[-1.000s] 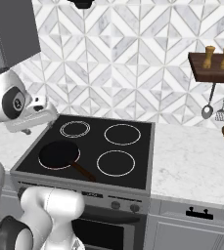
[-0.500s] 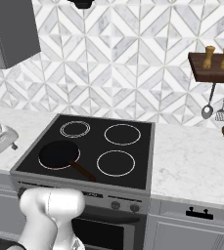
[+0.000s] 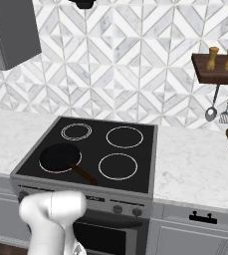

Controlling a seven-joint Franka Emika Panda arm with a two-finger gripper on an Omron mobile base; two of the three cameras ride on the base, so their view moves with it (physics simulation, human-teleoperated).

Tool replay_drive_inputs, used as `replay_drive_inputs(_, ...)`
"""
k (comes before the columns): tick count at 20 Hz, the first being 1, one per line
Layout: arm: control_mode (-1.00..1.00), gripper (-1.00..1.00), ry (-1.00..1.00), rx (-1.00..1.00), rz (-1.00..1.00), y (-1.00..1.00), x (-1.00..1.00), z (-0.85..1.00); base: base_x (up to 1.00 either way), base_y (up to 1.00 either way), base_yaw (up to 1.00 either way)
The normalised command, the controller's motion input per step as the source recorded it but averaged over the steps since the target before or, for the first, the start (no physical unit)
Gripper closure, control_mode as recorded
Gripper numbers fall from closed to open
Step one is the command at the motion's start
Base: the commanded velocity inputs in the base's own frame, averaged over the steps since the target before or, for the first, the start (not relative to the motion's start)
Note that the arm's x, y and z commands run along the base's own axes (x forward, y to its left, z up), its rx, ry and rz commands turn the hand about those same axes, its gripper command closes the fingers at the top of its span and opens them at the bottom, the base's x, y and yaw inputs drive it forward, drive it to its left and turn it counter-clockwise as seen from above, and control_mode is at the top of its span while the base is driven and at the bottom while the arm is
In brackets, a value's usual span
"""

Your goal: Turn off the front left burner of the stove.

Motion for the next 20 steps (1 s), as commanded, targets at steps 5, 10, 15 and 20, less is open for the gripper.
replay_drive_inputs(5, -1.0, -1.0, -0.17, 0.0, 0.02, 0.06, 0.0, -0.73, 0.0, 0.0, 0.0)
replay_drive_inputs(10, -1.0, -1.0, -0.1, 0.0, 0.0, 0.07, 0.15, -0.49, 0.0, 0.0, 0.0)
replay_drive_inputs(15, -1.0, -1.0, -0.02, 0.0, 0.0, 0.01, 0.31, -0.27, 0.0, 0.0, 0.0)
replay_drive_inputs(20, -1.0, -1.0, -0.01, 0.0, 0.0, 0.01, 0.23, -0.24, 0.0, 0.0, 0.0)
